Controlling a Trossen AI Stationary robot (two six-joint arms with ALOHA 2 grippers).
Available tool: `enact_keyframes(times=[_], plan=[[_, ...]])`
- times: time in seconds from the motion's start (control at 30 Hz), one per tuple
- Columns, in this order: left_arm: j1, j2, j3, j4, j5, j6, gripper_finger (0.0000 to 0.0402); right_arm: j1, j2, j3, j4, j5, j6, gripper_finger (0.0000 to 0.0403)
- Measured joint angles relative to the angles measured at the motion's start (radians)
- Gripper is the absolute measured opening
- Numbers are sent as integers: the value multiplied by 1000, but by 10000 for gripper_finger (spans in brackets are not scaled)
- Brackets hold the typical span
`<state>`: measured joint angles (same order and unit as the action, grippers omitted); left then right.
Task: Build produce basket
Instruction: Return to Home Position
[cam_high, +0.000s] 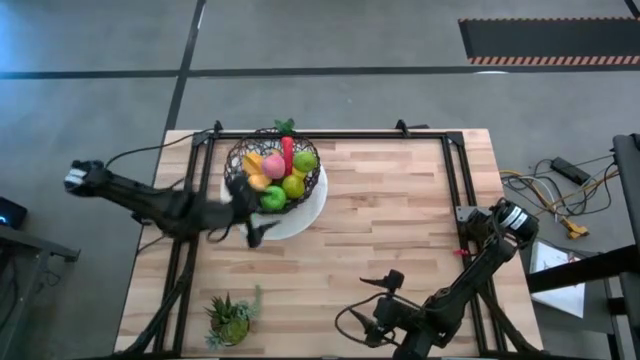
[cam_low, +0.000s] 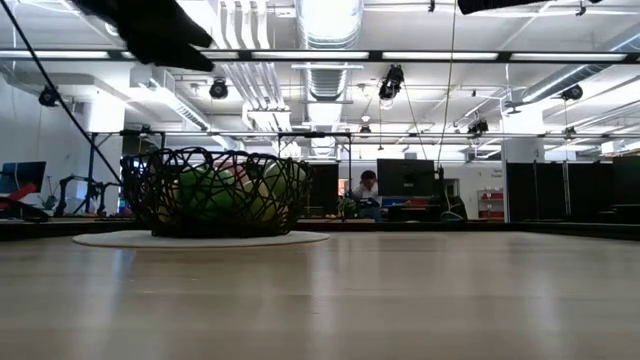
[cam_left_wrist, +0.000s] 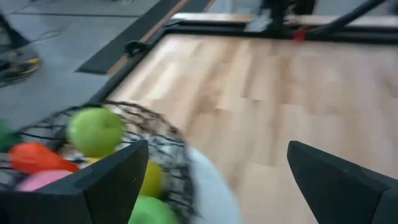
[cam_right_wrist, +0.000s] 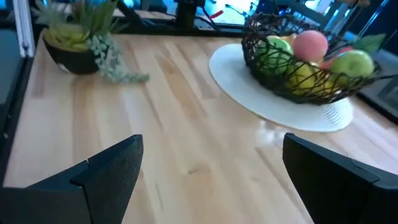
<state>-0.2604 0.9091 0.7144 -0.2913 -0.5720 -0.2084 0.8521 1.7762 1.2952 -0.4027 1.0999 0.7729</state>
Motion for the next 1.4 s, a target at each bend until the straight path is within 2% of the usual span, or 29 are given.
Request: enact_keyframes(times=[0.13,0.23,0.33,0.43,0.5,0.57,0.67,0.73,0.83,0.9,0.97,1.1,1.23,1.4], plan=[[-221,-23,-65,24,-172,-117,365,20,-48,4,-165,-4,12,364],[-344,-15,-110,63,-293,-174,365,23,-111,4,-445,-38,173,345],[-409,8,-149,124,-385,-205,365,-3,-156,-21,-751,-91,400,314],[-422,38,-169,181,-415,-205,365,-39,-219,-92,-837,-124,483,279],[-419,60,-173,187,-432,-205,365,-67,-272,-164,-764,-138,434,251],[-413,83,-174,199,-445,-205,365,-102,-327,-253,-605,-149,337,222],[-411,105,-176,216,-453,-205,365,-175,-410,-418,-209,-221,96,175],[-407,120,-178,231,-454,-205,365,-236,-445,-528,133,-342,-107,145],[-407,133,-182,253,-455,-205,365,-341,-468,-657,628,-615,-419,106],[-406,142,-182,269,-455,-205,365,-408,-492,-698,828,-797,-567,84],[-405,150,-183,269,-455,-210,365,-470,-550,-708,858,-896,-653,63],[-403,163,-189,271,-456,-255,365,-580,-737,-709,676,-906,-695,31],[-400,162,-214,291,-459,-264,365,-651,-948,-724,463,-951,-657,11],[-388,153,-240,292,-503,-309,365,-672,-1185,-796,375,-978,-616,9]])
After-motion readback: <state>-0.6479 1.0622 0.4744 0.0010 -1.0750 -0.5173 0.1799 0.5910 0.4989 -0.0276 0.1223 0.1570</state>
